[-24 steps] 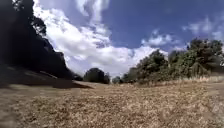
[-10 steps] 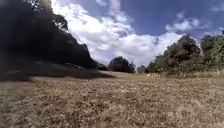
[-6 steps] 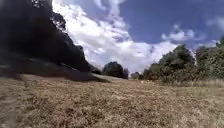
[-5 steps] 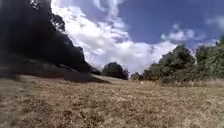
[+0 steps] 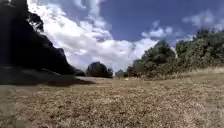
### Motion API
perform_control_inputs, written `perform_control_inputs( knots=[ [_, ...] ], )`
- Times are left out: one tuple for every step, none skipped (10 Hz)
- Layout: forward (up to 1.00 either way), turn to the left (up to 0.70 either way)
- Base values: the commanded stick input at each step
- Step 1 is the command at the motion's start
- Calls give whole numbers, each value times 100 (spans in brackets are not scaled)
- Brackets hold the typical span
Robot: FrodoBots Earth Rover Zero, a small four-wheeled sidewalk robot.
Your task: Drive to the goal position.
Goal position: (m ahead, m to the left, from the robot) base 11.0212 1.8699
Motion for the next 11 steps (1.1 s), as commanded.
perform_control_inputs(
  knots=[
    [70,0],
    [70,0],
    [70,0],
    [70,0],
    [70,0],
    [70,0],
    [70,0],
    [70,0],
    [70,0],
    [70,0],
    [70,0]
  ],
)
